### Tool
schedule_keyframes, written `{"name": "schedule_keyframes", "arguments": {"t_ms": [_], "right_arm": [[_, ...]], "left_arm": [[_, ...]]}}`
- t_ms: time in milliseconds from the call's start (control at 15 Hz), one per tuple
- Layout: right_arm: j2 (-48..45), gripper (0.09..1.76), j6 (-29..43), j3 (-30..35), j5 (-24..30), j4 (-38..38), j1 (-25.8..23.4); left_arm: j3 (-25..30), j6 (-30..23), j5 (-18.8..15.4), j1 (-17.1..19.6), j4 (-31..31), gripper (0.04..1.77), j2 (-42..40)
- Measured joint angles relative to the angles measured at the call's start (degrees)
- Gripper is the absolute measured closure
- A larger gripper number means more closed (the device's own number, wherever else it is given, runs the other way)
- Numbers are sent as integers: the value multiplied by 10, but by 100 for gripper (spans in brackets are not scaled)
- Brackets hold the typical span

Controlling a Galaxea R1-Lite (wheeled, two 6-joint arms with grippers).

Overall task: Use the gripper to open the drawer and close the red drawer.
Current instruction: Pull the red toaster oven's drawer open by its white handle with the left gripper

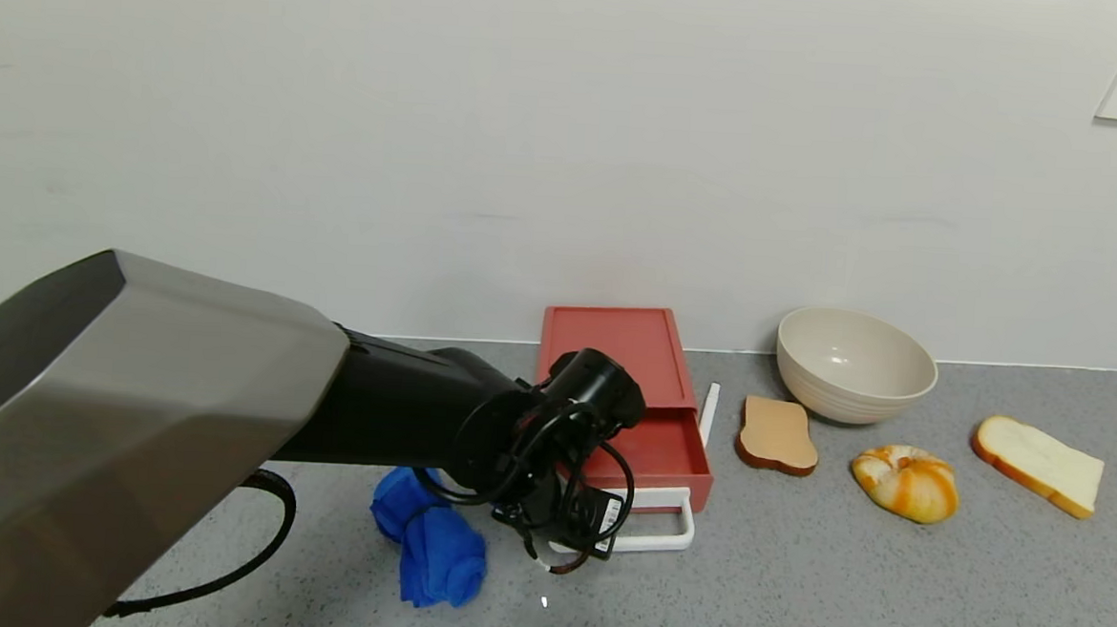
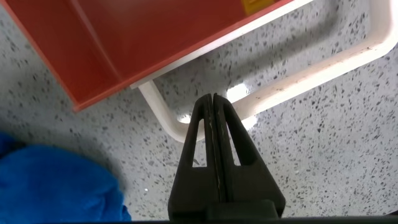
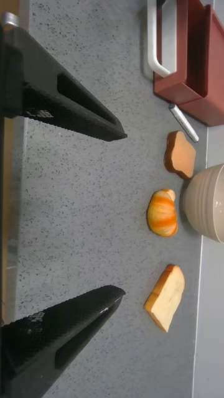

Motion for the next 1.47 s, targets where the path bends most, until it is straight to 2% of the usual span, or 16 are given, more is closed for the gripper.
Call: {"name": "schedule_keyframes", "arguments": {"t_ms": [933,1467], "right_arm": [[0,14,0,0,0,0,0],[0,14,0,0,0,0,0]], "left_arm": [[66,-55,10,-39,-3,170,-31],[84,-79,11,-60,-4,170,-36]]}}
